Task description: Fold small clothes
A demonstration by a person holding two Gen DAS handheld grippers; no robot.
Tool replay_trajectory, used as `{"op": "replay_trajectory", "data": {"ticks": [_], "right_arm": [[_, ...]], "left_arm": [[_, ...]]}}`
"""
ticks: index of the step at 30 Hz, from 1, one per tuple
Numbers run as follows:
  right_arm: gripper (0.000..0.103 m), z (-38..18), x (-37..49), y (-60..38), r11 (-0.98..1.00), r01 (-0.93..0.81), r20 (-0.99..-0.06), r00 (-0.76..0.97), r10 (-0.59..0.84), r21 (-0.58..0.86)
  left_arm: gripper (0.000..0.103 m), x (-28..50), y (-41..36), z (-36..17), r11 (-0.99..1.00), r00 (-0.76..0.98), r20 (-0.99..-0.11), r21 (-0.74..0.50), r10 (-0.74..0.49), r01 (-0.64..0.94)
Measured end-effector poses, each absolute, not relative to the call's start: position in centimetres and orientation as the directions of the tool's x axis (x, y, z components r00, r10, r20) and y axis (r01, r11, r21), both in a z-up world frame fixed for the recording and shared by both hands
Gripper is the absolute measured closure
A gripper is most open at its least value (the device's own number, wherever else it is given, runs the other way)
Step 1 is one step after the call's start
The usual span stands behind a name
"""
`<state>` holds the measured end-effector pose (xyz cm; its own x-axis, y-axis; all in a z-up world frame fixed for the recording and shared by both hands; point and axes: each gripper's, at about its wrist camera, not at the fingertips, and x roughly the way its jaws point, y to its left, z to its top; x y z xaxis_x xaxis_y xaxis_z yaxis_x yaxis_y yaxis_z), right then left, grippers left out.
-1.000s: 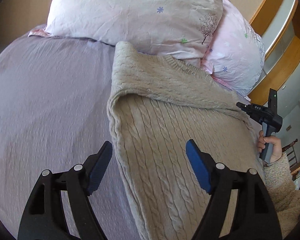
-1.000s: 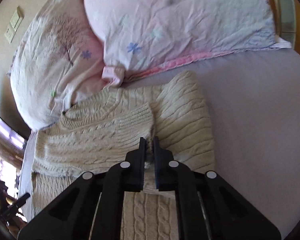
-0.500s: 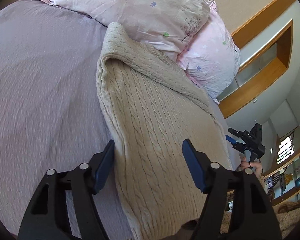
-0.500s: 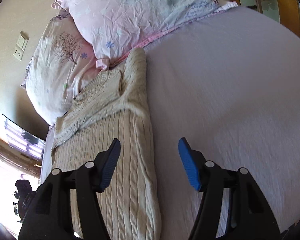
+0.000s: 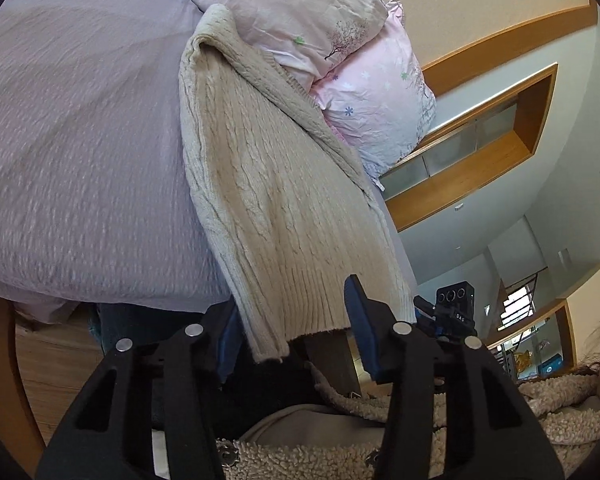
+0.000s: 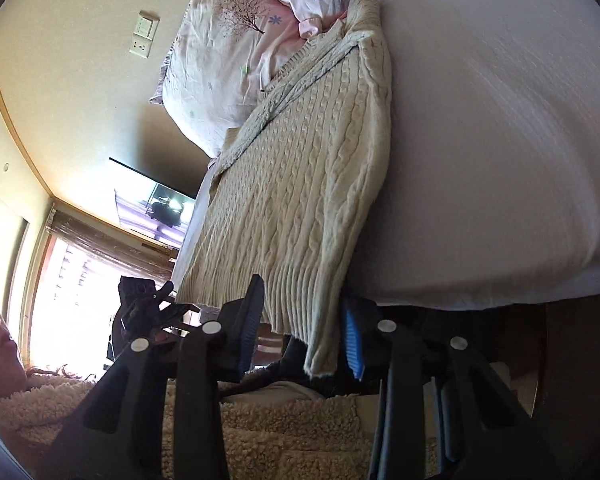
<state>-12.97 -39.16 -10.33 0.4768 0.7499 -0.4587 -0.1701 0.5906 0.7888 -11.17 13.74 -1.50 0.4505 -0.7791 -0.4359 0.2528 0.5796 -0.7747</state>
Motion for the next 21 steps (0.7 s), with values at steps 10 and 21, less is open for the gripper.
{"op": "replay_trajectory", "data": {"ticks": [10,21], "right_arm": [[0.096,-6.0,-10.2,-36.9,0.616,-0.314,-0.41,0.524,0.747,0.722],[0.096,1.8,11.3,-39.3,0.56,-0.261,-0.182,0.768,0.614,0.787]], "left_arm": [[0.096,-8.0,12.3,1.1,0.625,0.466,-0.462,-0.722,-0.755,0.297],[0.096,12.5,13.5,5.4,0.665,0.678,-0.421,-0.734,-0.602,0.134]]}}
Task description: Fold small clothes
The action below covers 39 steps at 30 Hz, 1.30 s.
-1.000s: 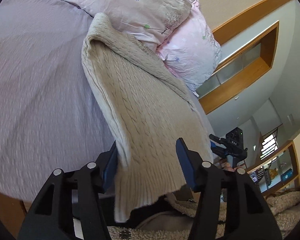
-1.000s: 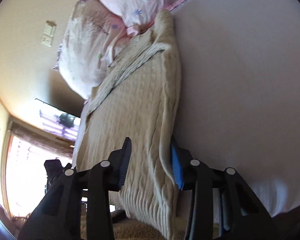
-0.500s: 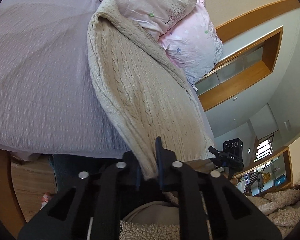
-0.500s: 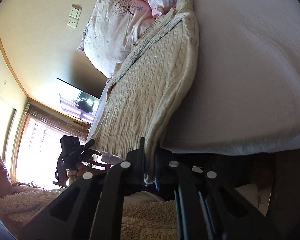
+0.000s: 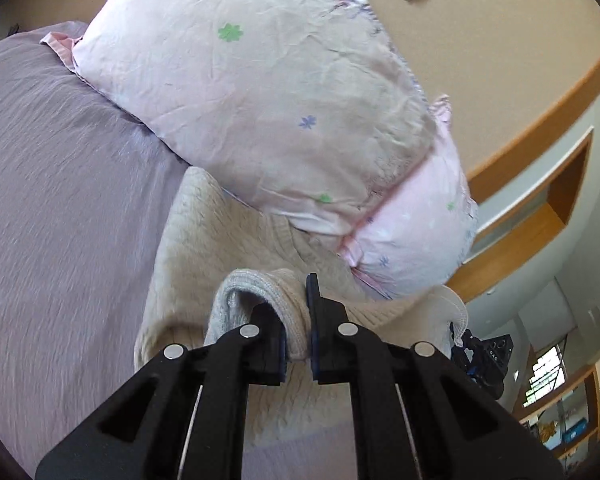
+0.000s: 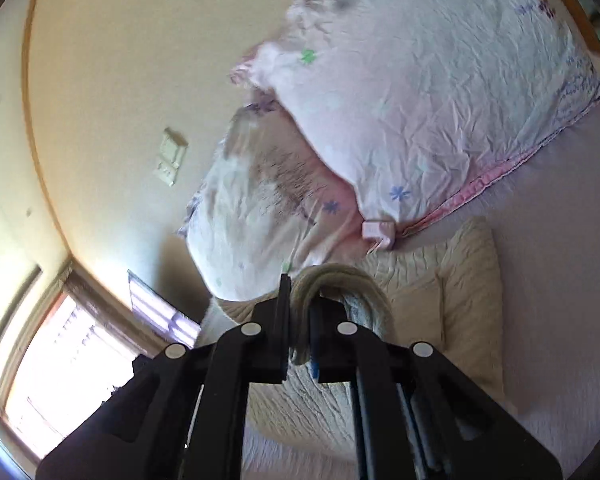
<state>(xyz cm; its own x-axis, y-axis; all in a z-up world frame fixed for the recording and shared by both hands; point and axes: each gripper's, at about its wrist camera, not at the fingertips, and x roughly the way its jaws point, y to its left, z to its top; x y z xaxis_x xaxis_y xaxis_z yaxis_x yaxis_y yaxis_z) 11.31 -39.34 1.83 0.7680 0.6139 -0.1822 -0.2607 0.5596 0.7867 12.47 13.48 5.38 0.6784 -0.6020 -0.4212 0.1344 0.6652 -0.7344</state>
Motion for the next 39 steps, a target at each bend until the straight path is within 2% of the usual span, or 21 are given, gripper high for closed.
{"op": "replay_trajectory", "data": {"ticks": [4,6,9,11,12,14,16,17,18,20,21,23,24,25,27,29,32,34,36,39], "right_arm": [[0.096,-1.5,18.7,-38.9,0.612,-0.05,-0.353,0.779,0.518,0.789],[0.096,-3.0,19.8,-38.7,0.627,0.033,-0.407,0.788,0.463,0.778],[0.096,-3.9,19.6,-39.5,0.599,0.084,-0.379,0.841,0.386,0.797],[0.091,-4.4,19.4,-39.7,0.582,0.1,-0.369,0.854,0.365,0.807],[0.084,-4.5,19.8,-39.5,0.591,0.117,-0.39,0.848,0.358,0.798],[0.028,-4.5,19.4,-39.7,0.614,0.134,-0.413,0.845,0.339,0.778],[0.013,-3.9,18.9,-39.6,0.627,0.144,-0.404,0.866,0.294,0.765],[0.002,-3.5,18.6,-39.8,0.645,0.186,-0.428,0.871,0.241,0.741],[0.002,-3.3,18.2,-40.0,0.655,0.209,-0.437,0.876,0.205,0.726],[0.002,-3.1,17.7,-40.9,0.655,0.222,-0.433,0.883,0.178,0.722],[0.002,-3.1,17.5,-41.4,0.646,0.222,-0.429,0.885,0.182,0.73],[0.002,-3.2,17.2,-42.4,0.618,0.214,-0.412,0.89,0.196,0.756],[0.002,-3.3,17.1,-42.8,0.605,0.208,-0.403,0.891,0.206,0.769],[0.002,-3.3,17.1,-43.2,0.591,0.201,-0.396,0.892,0.219,0.781],[0.002,-3.4,17.2,-43.5,0.581,0.188,-0.387,0.89,0.24,0.792],[0.002,-3.8,17.2,-43.7,0.579,0.17,-0.38,0.887,0.264,0.797],[0.002,-3.8,17.3,-43.2,0.579,0.145,-0.372,0.88,0.295,0.802],[0.002,-3.6,17.4,-42.9,0.578,0.127,-0.366,0.875,0.317,0.806],[0.002,-3.5,17.4,-42.5,0.576,0.112,-0.362,0.868,0.34,0.81],[0.002,-3.4,17.7,-42.1,0.568,0.084,-0.357,0.849,0.389,0.819]], "left_arm": [[0.096,19.9,11.8,3.6,0.729,0.655,-0.519,-0.681,-0.549,0.071],[0.096,22.2,10.6,3.0,0.758,0.636,-0.56,-0.65,-0.531,0.06],[0.096,24.1,9.2,3.0,0.803,0.639,-0.585,-0.59,-0.499,0.087],[0.096,24.8,9.2,2.9,0.804,0.636,-0.592,-0.59,-0.495,0.075],[0.096,25.1,9.3,2.5,0.797,0.626,-0.6,-0.602,-0.499,0.058],[0.094,25.4,9.8,2.0,0.782,0.598,-0.613,-0.622,-0.516,0.037],[0.087,25.0,10.7,1.9,0.762,0.582,-0.605,-0.647,-0.544,0.039],[0.07,24.4,11.2,2.2,0.752,0.589,-0.591,-0.658,-0.552,0.044],[0.034,23.7,11.8,2.8,0.753,0.61,-0.58,-0.656,-0.54,0.042],[0.002,21.4,13.3,4.4,0.761,0.692,-0.533,-0.647,-0.487,0.038],[0.002,20.3,14.2,5.0,0.769,0.72,-0.512,-0.638,-0.469,0.047],[0.005,19.5,15.2,5.3,0.79,0.705,-0.542,-0.612,-0.458,0.042],[0.01,19.4,15.4,4.9,0.802,0.679,-0.58,-0.597,-0.45,0.022],[0.023,19.4,15.6,4.1,0.805,0.64,-0.614,-0.594,-0.462,0.011],[0.039,19.6,15.3,2.3,0.8,0.563,-0.664,-0.6,-0.492,-0.008],[0.045,19.4,15.0,0.8,0.788,0.509,-0.682,-0.615,-0.526,-0.01],[0.046,18.8,14.7,-0.2,0.79,0.523,-0.675,-0.613,-0.521,-0.004],[0.046,18.4,14.8,-0.7,0.753,0.544,-0.64,-0.658,-0.543,-0.023],[0.062,18.2,14.9,-1.4,0.707,0.531,-0.616,-0.706,-0.582,-0.045],[0.069,17.8,14.6,-1.8,0.669,0.553,-0.61,-0.733,-0.567,-0.122]]}}
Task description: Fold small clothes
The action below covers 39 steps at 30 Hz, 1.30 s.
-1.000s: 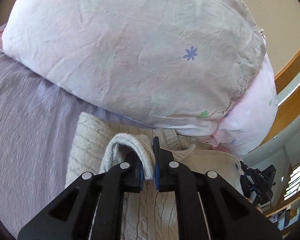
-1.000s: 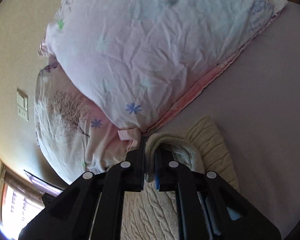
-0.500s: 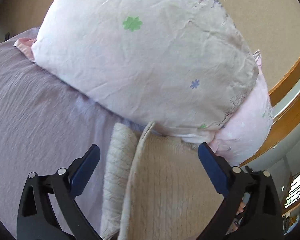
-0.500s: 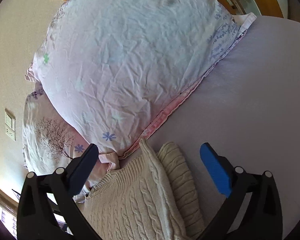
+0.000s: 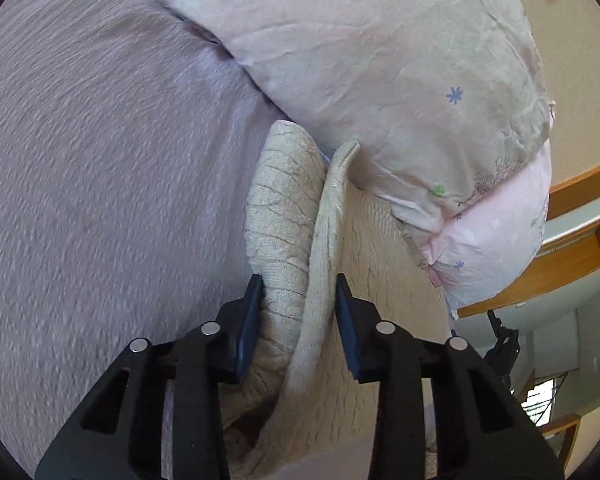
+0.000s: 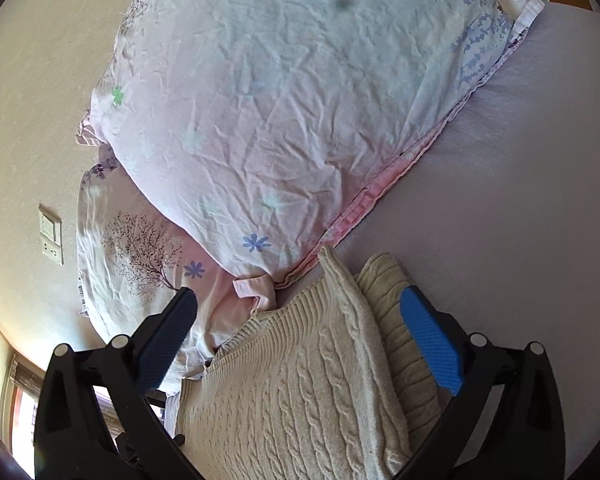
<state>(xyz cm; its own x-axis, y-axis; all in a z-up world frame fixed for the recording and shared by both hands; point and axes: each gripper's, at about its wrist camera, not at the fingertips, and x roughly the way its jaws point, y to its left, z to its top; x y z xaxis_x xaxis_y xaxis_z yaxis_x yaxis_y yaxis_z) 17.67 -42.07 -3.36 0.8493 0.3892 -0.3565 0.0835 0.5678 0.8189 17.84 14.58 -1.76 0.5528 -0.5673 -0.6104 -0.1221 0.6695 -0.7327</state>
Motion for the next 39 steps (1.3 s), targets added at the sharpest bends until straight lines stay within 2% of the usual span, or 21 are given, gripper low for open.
{"op": "replay_trajectory", "data": {"ticks": [2,3,5,8,9,11,13,15,16,17,19,22,24,26,29,31,32,33,35,37,39], "right_arm": [[0.002,-3.0,17.5,-42.0,0.564,0.055,-0.34,0.844,0.415,0.824],[0.002,-2.9,17.4,-42.0,0.566,0.044,-0.333,0.845,0.419,0.823],[0.002,-2.4,17.2,-42.1,0.569,0.018,-0.317,0.845,0.431,0.822],[0.002,-2.2,17.0,-42.2,0.551,0.003,-0.301,0.84,0.451,0.835],[0.002,-2.2,17.0,-42.2,0.542,-0.001,-0.296,0.837,0.46,0.84],[0.002,-2.2,17.0,-42.3,0.522,-0.009,-0.284,0.832,0.477,0.853],[0.002,-2.1,16.8,-42.3,0.51,-0.016,-0.273,0.831,0.485,0.86],[0.002,-1.9,16.6,-42.5,0.503,-0.023,-0.262,0.832,0.489,0.864],[0.002,-1.9,16.5,-42.6,0.499,-0.025,-0.257,0.834,0.488,0.866],[0.002,-1.8,16.4,-42.8,0.495,-0.025,-0.252,0.837,0.486,0.869],[0.002,-1.6,16.1,-43.1,0.487,-0.029,-0.24,0.842,0.482,0.873],[0.002,-1.2,15.7,-43.8,0.485,-0.037,-0.222,0.857,0.465,0.874],[0.002,-1.0,15.4,-44.5,0.518,-0.019,-0.236,0.875,0.423,0.855],[0.002,-0.9,15.4,-45.3,0.549,0.003,-0.262,0.881,0.394,0.836],[0.002,-1.3,15.5,-47.0,0.561,0.034,-0.295,0.876,0.382,0.827],[0.002,-1.9,15.7,-48.2,0.528,0.041,-0.302,0.857,0.418,0.849],[0.002,-2.3,16.0,-48.6,0.507,0.044,-0.307,0.84,0.448,0.861],[0.002,-2.7,16.3,-48.7,0.491,0.053,-0.316,0.823,0.472,0.87],[0.002,-3.3,17.3,-48.3,0.493,0.072,-0.367,0.762,0.533,0.867],[0.002,-3.9,18.1,-47.4,0.52,0.086,-0.419,0.709,0.567,0.85],[0.002,-4.6,18.8,-46.6,0.525,0.097,-0.448,0.662,0.6,0.846]], "left_arm": [[0.067,17.0,14.7,-0.9,0.713,0.605,-0.65,-0.676,-0.46,-0.184],[0.06,16.8,14.8,-0.1,0.753,0.626,-0.663,-0.634,-0.41,-0.179],[0.045,17.2,14.2,0.3,0.802,0.612,-0.689,-0.579,-0.388,-0.145],[0.043,17.7,13.3,0.7,0.838,0.594,-0.712,-0.533,-0.374,-0.111],[0.045,17.9,13.0,0.7,0.844,0.584,-0.715,-0.529,-0.384,-0.092],[0.072,18.3,12.5,-0.5,0.779,0.523,-0.693,-0.621,-0.496,-0.083],[0.075,18.1,12.4,-0.6,0.76,0.534,-0.678,-0.642,-0.505,-0.097],[0.085,17.6,13.1,-0.9,0.681,0.541,-0.623,-0.722,-0.565,-0.12],[0.087,17.4,13.2,-0.6,0.604,0.555,-0.553,-0.789,-0.621,-0.112],[0.089,17.2,12.8,0.3,0.543,0.57,-0.484,-0.836,-0.664,-0.078],[0.09,16.9,10.1,3.3,0.514,0.576,-0.403,-0.857,-0.711,0.035],[0.09,17.3,2.1,7.8,0.427,0.489,-0.271,-0.871,-0.829,0.242],[0.09,18.0,-4.5,8.9,0.327,0.383,-0.19,-0.884,-0.904,0.335],[0.09,19.3,-11.4,7.9,0.264,0.272,-0.171,-0.897,-0.947,0.355],[0.083,21.4,-18.9,4.7,0.295,0.147,-0.263,-0.918,-0.953,0.267],[0.083,21.6,-18.9,4.1,0.284,0.146,-0.253,-0.923,-0.956,0.261],[0.078,21.4,-17.8,4.5,0.31,0.185,-0.266,-0.91,-0.946,0.276],[0.052,21.2,-16.4,5.1,0.346,0.231,-0.284,-0.89,-0.93,0.296],[0.019,20.8,-12.6,6.4,0.482,0.381,-0.357,-0.818,-0.853,0.313],[0.019,20.6,-10.0,6.9,0.628,0.476,-0.457,-0.717,-0.751,0.302],[0.019,20.6,-9.0,5.9,0.715,0.474,-0.559,-0.649,-0.68,0.261]]}}
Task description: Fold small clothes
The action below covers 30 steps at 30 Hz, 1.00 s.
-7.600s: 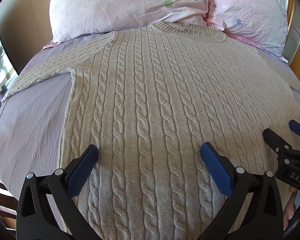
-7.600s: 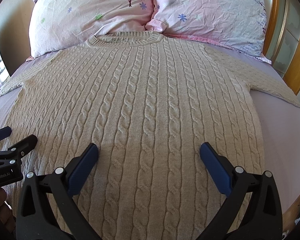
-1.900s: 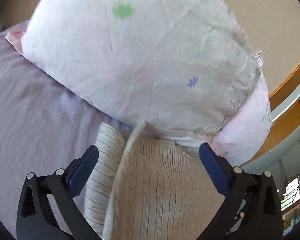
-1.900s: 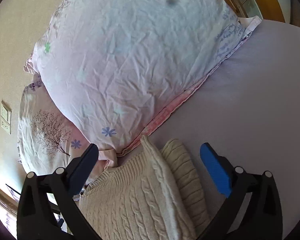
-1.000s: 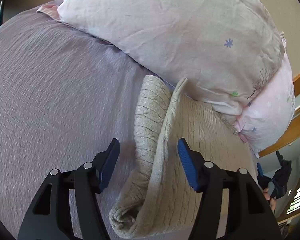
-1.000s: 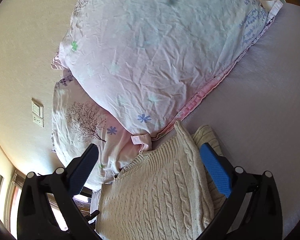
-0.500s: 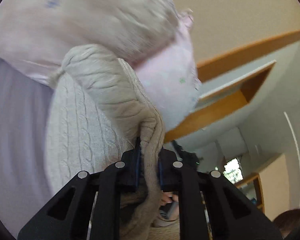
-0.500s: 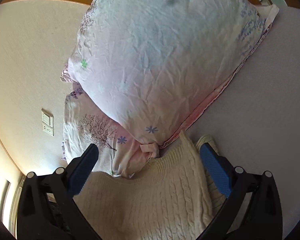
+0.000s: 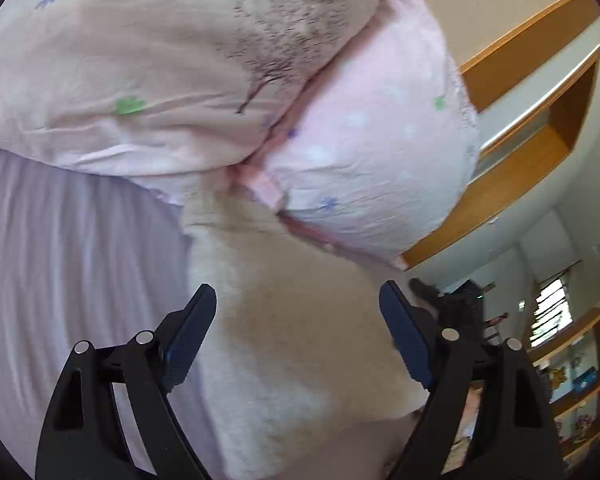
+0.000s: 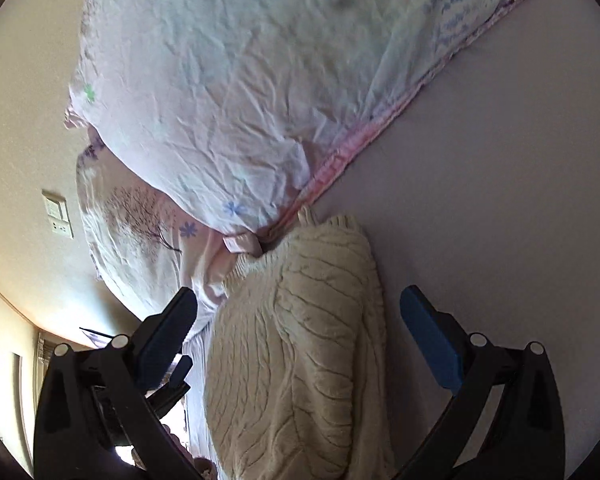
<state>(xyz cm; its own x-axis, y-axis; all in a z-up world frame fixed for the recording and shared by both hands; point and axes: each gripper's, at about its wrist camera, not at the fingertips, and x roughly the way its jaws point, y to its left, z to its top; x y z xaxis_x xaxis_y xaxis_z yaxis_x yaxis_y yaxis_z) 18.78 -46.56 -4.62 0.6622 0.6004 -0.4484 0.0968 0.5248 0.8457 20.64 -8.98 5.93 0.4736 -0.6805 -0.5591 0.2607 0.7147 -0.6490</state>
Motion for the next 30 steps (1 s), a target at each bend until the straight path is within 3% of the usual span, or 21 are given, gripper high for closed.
{"op": "replay_trajectory", "data": {"ticks": [5,8,9,11,13,15,18,22,25,28,29,30], "right_arm": [[0.005,-5.4,19.4,-44.8,0.601,0.099,-0.527,0.607,0.596,0.793],[0.032,-5.7,19.7,-43.5,0.619,0.064,-0.533,0.583,0.614,0.783],[0.045,-5.5,19.7,-42.9,0.642,0.055,-0.545,0.585,0.601,0.765],[0.057,-5.8,19.8,-42.2,0.648,0.041,-0.551,0.571,0.609,0.76],[0.062,-5.9,19.6,-41.9,0.627,0.021,-0.525,0.569,0.633,0.779],[0.066,-6.0,19.5,-41.1,0.575,-0.023,-0.474,0.54,0.695,0.818],[0.066,-5.6,19.8,-37.3,0.533,-0.134,-0.437,0.426,0.792,0.836],[0.053,-4.8,20.2,-34.1,0.633,-0.168,-0.538,0.392,0.746,0.756],[0.032,-3.4,19.0,-37.2,0.657,-0.132,-0.503,0.539,0.676,0.742],[0.029,-3.4,18.7,-37.5,0.643,-0.153,-0.488,0.528,0.695,0.751],[0.047,-3.6,18.9,-36.6,0.654,-0.176,-0.508,0.496,0.704,0.736],[0.082,-3.6,19.0,-35.0,0.677,-0.22,-0.537,0.461,0.706,0.702]], "left_arm": [[0.019,21.0,-9.4,1.7,0.755,0.342,-0.675,-0.612,-0.654,0.234],[0.02,20.4,-10.7,-0.3,0.717,0.311,-0.648,-0.658,-0.695,0.231],[0.022,20.2,-10.7,-0.5,0.71,0.325,-0.635,-0.666,-0.701,0.229],[0.035,19.8,-10.9,-0.7,0.723,0.341,-0.641,-0.647,-0.687,0.241],[0.053,19.5,-10.1,-0.2,0.699,0.333,-0.617,-0.663,-0.713,0.268],[0.057,18.7,-8.3,1.0,0.677,0.311,-0.602,-0.669,-0.735,0.306],[0.057,17.2,-5.5,3.5,0.746,0.39,-0.636,-0.555,-0.665,0.368],[0.051,16.9,-1.3,4.3,0.861,0.493,-0.706,-0.424,-0.508,0.28],[0.05,14.9,0.1,5.7,0.878,0.594,-0.649,-0.399,-0.475,0.265],[0.035,13.0,-1.6,7.4,0.878,0.654,-0.587,-0.336,-0.478,0.341],[0.032,12.6,-2.2,7.7,0.871,0.653,-0.577,-0.318,-0.491,0.374],[0.031,12.4,-3.3,7.7,0.864,0.644,-0.577,-0.3,-0.503,0.405]]}}
